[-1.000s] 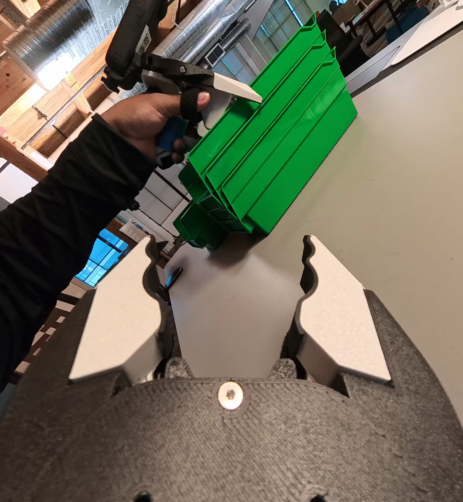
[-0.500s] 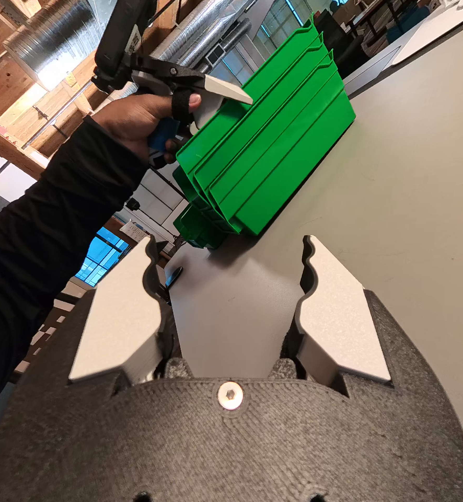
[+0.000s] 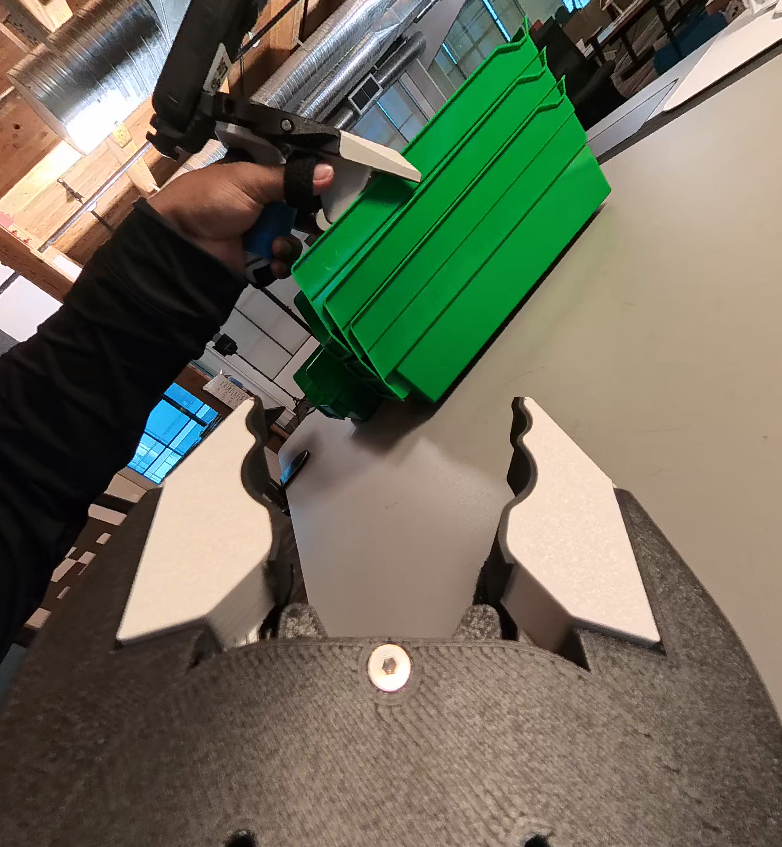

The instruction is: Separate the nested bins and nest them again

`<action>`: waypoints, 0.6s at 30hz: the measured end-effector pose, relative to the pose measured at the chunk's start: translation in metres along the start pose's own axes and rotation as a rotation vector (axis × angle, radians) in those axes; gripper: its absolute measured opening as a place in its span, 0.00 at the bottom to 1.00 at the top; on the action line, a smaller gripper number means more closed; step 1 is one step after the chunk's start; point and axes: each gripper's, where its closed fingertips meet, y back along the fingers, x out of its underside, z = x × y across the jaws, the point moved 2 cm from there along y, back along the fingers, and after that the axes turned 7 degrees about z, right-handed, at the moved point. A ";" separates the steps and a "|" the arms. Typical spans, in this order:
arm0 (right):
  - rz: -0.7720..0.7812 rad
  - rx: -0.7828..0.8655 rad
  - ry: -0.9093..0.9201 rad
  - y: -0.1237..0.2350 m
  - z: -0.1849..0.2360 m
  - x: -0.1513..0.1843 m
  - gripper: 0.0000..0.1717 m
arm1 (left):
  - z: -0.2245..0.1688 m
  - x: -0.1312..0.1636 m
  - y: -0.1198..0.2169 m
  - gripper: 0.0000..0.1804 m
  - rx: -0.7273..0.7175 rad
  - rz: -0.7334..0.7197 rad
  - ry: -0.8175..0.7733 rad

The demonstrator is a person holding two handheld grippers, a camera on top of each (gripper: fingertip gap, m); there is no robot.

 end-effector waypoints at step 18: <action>0.000 0.001 0.001 0.000 0.000 0.000 0.62 | -0.001 -0.015 0.030 0.53 -0.014 -0.086 -0.029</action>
